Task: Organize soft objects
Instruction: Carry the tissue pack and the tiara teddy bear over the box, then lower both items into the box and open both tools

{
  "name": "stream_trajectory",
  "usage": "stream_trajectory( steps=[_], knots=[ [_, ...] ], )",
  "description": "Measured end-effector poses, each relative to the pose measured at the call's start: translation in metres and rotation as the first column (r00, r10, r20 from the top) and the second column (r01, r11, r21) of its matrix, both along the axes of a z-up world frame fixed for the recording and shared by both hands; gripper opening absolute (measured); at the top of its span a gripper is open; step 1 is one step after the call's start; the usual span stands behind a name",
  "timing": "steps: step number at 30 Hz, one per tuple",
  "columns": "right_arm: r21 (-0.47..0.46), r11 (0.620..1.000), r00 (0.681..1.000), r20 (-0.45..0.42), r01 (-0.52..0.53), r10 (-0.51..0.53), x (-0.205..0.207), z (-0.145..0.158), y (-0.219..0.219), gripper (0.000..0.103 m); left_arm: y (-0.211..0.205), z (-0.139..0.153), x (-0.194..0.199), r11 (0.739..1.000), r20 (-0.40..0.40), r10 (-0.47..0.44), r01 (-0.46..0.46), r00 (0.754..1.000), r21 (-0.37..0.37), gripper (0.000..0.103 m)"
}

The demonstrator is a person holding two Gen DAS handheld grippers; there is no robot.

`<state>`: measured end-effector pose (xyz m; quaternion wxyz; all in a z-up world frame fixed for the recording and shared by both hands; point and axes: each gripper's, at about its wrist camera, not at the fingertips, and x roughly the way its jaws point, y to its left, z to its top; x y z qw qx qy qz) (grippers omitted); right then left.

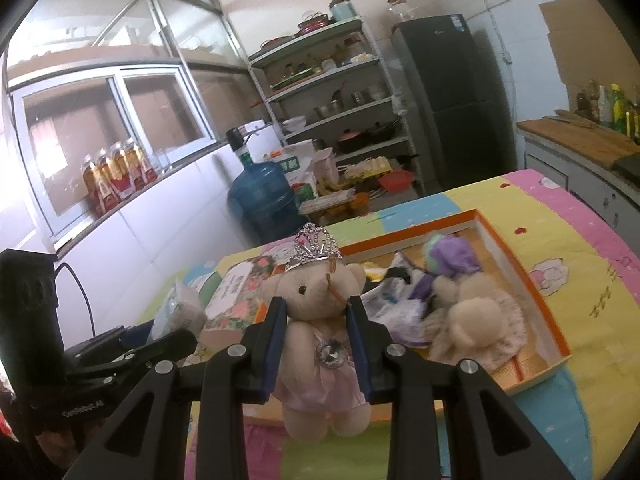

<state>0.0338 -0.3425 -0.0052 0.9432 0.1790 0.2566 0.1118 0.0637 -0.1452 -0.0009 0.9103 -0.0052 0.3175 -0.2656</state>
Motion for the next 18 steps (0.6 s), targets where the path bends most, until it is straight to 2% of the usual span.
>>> stream_trajectory(
  steps=[8, 18],
  knots=[
    [0.020, 0.999, 0.999, 0.013, 0.033, -0.034, 0.002, -0.002, -0.031, 0.031, -0.032, -0.005, 0.013, 1.000, -0.013, 0.024, -0.024, 1.000, -0.015, 0.054],
    [0.033, 0.999, 1.000, 0.015, 0.024, -0.024, 0.013, -0.007, -0.053, 0.031, -0.056, -0.018, 0.033, 0.997, -0.035, 0.080, -0.081, 0.996, -0.013, 0.054]
  ],
)
